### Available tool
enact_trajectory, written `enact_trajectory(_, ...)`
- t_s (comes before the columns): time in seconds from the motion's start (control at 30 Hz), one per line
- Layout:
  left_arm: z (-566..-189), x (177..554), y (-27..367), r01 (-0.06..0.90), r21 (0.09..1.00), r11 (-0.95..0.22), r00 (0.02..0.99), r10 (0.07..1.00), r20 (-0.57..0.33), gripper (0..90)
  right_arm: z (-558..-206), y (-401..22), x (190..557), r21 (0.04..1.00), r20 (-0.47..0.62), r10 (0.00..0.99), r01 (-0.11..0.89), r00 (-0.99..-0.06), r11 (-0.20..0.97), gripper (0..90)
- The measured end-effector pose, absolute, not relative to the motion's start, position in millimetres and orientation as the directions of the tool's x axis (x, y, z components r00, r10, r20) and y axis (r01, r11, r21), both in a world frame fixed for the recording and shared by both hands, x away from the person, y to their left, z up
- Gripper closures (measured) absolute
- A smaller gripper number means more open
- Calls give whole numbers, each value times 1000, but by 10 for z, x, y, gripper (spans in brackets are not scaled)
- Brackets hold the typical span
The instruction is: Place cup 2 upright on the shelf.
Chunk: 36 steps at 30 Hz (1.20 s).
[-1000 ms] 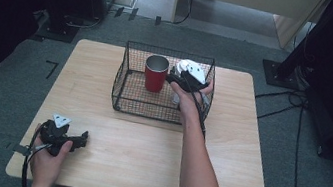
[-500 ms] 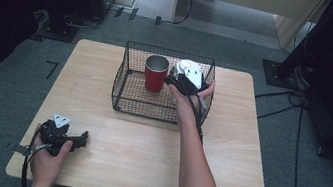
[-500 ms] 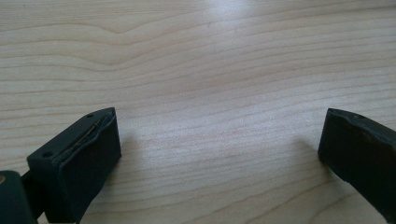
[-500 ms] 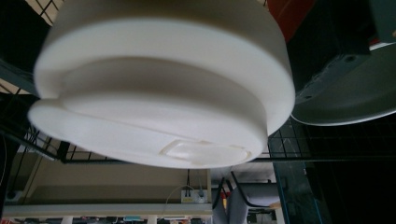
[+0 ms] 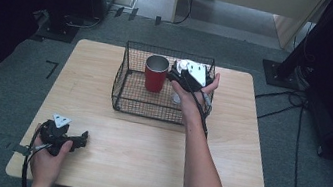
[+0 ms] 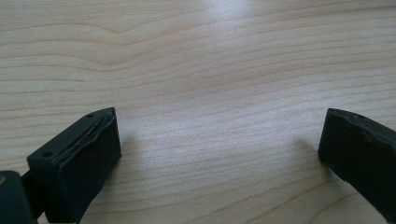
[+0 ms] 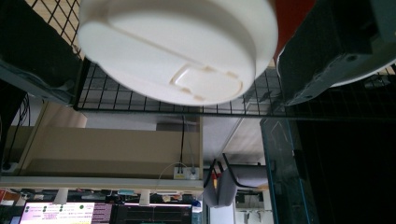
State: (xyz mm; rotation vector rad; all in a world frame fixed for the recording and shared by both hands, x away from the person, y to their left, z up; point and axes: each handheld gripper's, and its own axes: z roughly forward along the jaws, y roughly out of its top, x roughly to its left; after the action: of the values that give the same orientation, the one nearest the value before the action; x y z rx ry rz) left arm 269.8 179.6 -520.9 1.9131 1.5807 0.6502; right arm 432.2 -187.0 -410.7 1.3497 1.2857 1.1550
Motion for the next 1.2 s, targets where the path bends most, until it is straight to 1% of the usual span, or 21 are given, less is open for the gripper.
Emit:
enact_trajectory(0.17, -5209, 2698, 1797, 707, 693, -143, 185, 983, 13, 0, -4015, -1928, 4312, 989, 55, 998, 134, 22, -57, 0)
enact_trajectory(0.37, -5209, 2698, 1797, 707, 693, -142, 185, 983, 13, 0, -3992, -1972, 4242, 988, 53, 999, 143, 9, -54, 0)
enact_trajectory(0.63, -5209, 2698, 1797, 707, 693, -142, 185, 983, 13, 0, -3949, -2008, 4129, 985, 59, 998, 163, -31, -53, 0)
enact_trajectory(0.9, -5209, 2698, 1797, 707, 693, -142, 185, 983, 13, 0, -3955, -2043, 3990, 985, 46, 997, 169, -61, -36, 0)
enact_trajectory(1.03, -5209, 2698, 1797, 707, 693, -142, 185, 983, 13, 0, -3958, -2066, 3911, 984, 68, 994, 168, -83, -53, 0)
enact_trajectory(1.2, -5209, 2697, 1797, 707, 693, -142, 185, 983, 13, 0, -3955, -2086, 3813, 985, 62, 993, 167, -98, -45, 0)
